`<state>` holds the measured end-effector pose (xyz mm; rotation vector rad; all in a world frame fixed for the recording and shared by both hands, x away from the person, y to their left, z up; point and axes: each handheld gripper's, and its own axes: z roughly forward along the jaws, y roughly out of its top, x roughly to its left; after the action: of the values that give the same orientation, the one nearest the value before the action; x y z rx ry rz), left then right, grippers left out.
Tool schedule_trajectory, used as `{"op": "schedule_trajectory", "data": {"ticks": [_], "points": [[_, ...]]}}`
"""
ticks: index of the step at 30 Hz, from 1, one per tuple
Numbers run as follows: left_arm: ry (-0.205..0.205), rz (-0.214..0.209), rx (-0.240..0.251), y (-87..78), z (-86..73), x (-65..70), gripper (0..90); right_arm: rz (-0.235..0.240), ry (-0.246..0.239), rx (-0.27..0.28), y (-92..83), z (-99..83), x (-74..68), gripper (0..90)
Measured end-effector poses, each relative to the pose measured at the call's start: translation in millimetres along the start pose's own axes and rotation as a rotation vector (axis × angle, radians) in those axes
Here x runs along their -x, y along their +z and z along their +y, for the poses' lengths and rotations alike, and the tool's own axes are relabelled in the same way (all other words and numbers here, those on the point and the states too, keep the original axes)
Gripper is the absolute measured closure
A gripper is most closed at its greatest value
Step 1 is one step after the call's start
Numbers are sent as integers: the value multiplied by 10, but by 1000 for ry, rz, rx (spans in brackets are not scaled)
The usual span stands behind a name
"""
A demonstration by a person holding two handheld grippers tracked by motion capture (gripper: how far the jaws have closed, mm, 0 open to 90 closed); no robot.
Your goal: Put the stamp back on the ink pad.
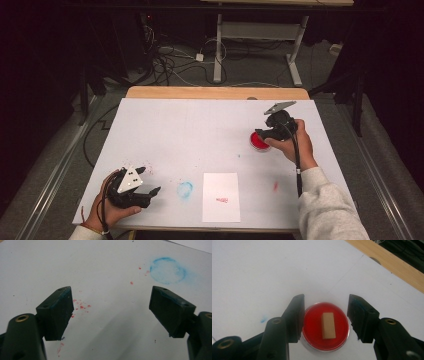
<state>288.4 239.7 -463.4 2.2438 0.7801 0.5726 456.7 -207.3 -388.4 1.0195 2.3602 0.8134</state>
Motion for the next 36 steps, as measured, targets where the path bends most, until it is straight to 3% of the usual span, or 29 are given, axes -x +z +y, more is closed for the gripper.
{"op": "schedule_trajectory", "data": {"ticks": [5, 6, 13, 20, 29, 32, 36], "points": [[-1, 3, -1, 1, -1, 0, 192, -24, 23, 101, -77, -81, -28, 367], [-1, 3, -2, 3, -1, -1, 192, -33, 45, 100, -92, -94, -47, 344], [0, 6, -1, -1, 1, 4, 192, -80, 47, 185, -184, -187, -136, 239], [4, 10, 1, 2, 4, 15, 192, -98, 23, 277, -347, -282, -232, 239], [10, 13, 8, -12, 9, 23, 192, -90, -28, 384, -544, -418, -389, 234], [8, 16, 8, -14, 8, 20, 192, -79, -21, 420, -601, -473, -424, 230], [14, 14, 7, -16, 10, 23, 192, -95, -43, 424, -656, -528, -483, 228]]}}
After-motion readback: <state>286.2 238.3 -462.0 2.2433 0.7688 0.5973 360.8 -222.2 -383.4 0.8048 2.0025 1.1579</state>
